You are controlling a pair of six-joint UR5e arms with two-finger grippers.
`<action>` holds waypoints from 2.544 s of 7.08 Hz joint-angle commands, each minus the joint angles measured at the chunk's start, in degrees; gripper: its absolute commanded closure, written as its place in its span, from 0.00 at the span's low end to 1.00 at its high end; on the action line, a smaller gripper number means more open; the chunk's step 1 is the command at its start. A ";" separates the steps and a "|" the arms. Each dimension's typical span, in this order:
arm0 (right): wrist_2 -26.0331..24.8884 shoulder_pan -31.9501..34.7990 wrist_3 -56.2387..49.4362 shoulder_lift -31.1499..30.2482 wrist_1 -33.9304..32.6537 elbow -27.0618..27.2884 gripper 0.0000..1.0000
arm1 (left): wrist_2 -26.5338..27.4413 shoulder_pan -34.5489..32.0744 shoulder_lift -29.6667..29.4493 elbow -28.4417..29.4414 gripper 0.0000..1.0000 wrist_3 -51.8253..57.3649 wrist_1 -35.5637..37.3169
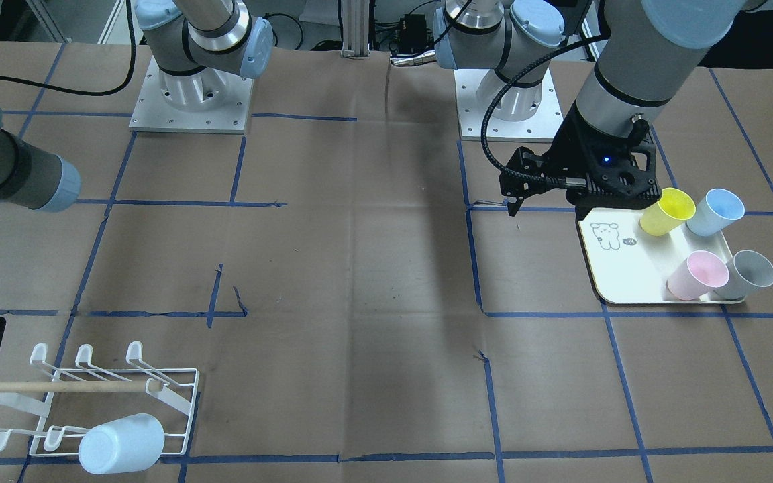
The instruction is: Transfer IKEA cup to right arm and place on rack
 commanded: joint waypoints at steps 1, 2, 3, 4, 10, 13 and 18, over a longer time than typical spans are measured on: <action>0.75 -0.24 -0.73 6.10 -0.48 -4.83 0.90 | 0.60 -1.44 1.08 0.00 0.01 -0.78 -0.16; 0.84 -0.24 -0.73 7.77 -1.27 -5.19 0.90 | 0.69 -1.44 1.43 -0.09 0.01 -0.78 -0.16; 0.84 -0.24 -0.64 8.75 -3.19 -5.19 0.90 | 0.78 -1.44 1.87 -0.70 0.01 -0.78 0.19; 0.84 -0.16 -0.55 9.54 -4.25 -4.93 0.90 | 0.78 -1.44 2.65 -1.58 0.01 -0.78 0.63; 0.93 -0.15 -0.55 9.64 -5.40 -0.89 0.33 | 0.69 -1.44 3.19 -1.85 0.01 -0.69 1.16; 0.75 -0.07 0.50 9.38 -5.05 -0.97 0.00 | 3.49 -1.36 3.10 -1.85 0.01 -0.87 1.34; 0.58 0.90 0.24 0.46 8.99 -1.15 0.00 | 2.98 -1.44 3.01 -1.76 0.01 -1.84 1.95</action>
